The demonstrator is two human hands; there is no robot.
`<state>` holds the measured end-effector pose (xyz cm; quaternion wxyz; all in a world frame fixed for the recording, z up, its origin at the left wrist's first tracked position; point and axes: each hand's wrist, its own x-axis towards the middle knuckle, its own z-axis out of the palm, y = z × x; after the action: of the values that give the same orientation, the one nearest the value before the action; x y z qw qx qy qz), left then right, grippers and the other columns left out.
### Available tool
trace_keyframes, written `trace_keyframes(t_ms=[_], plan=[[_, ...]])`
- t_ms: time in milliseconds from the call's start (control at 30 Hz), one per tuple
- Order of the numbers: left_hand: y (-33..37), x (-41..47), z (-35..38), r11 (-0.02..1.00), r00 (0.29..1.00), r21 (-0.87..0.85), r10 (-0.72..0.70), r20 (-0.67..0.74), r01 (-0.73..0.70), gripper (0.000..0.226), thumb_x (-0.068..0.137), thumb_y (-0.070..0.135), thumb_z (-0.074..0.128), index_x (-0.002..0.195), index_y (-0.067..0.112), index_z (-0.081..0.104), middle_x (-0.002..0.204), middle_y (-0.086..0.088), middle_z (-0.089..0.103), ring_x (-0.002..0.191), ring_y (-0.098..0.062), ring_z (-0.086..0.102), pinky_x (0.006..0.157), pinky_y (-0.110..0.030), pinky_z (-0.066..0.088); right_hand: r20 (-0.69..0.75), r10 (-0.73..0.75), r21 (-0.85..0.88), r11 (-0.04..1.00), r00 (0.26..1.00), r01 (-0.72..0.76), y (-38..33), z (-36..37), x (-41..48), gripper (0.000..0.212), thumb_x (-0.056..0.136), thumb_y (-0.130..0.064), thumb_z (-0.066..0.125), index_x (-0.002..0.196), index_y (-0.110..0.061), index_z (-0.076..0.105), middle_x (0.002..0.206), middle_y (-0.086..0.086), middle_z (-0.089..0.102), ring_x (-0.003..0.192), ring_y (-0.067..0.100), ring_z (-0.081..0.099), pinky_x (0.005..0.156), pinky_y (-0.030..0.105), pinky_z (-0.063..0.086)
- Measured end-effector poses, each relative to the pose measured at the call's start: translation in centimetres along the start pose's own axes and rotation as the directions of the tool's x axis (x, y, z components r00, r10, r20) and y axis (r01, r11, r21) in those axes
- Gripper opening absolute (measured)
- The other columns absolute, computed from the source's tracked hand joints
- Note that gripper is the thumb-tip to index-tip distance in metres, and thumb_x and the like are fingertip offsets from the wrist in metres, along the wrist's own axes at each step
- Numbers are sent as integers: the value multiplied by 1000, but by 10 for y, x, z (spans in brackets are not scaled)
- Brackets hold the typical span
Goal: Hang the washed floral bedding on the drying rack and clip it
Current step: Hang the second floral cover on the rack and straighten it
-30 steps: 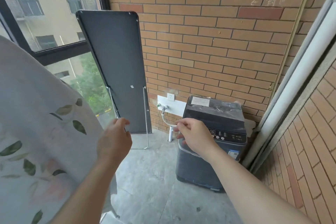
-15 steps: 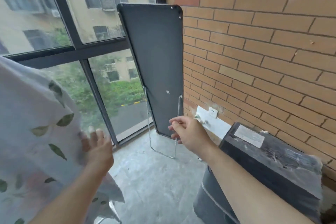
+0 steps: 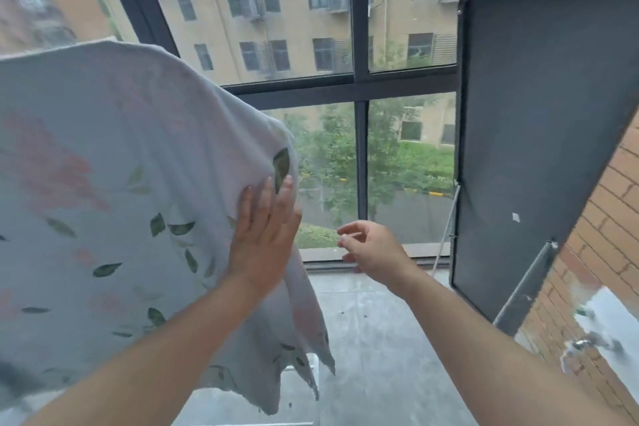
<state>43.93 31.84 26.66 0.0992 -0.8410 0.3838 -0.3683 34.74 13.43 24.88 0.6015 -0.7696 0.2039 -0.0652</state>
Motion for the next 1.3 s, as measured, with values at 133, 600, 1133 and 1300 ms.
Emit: trace_keyframes(t_ms=[133,600,1133,1300], plan=[[-23,23,-1,997,997,18,-73,-30,74,49,75,4,61,124,11,62,153,-22,40,142,-47,32,117,-65,15,83,-57,-26,998,995,59,-25,26,49,13,96,-16,58,106,-18,66,100,12,71,77,21,67,70,47,59],[-32,50,20,993,988,86,-71,-136,83,31,82,4,51,107,7,71,126,-16,65,128,-37,55,112,-61,33,404,-270,168,961,874,220,-91,50,188,41,82,-8,69,119,-24,60,100,1,70,83,16,65,67,33,56],[26,55,-26,652,633,43,-716,-293,757,61,75,4,65,133,6,48,133,-16,56,123,-33,56,95,-46,53,725,-523,524,841,448,134,-138,23,230,10,79,13,64,87,8,66,83,18,63,78,24,58,70,42,47],[31,86,-49,518,488,-127,-848,-209,846,73,75,-9,61,143,11,42,143,-8,47,134,-28,50,100,-48,50,536,-680,576,728,499,373,-156,18,212,17,81,6,63,77,10,48,69,7,42,67,13,37,58,30,31]])
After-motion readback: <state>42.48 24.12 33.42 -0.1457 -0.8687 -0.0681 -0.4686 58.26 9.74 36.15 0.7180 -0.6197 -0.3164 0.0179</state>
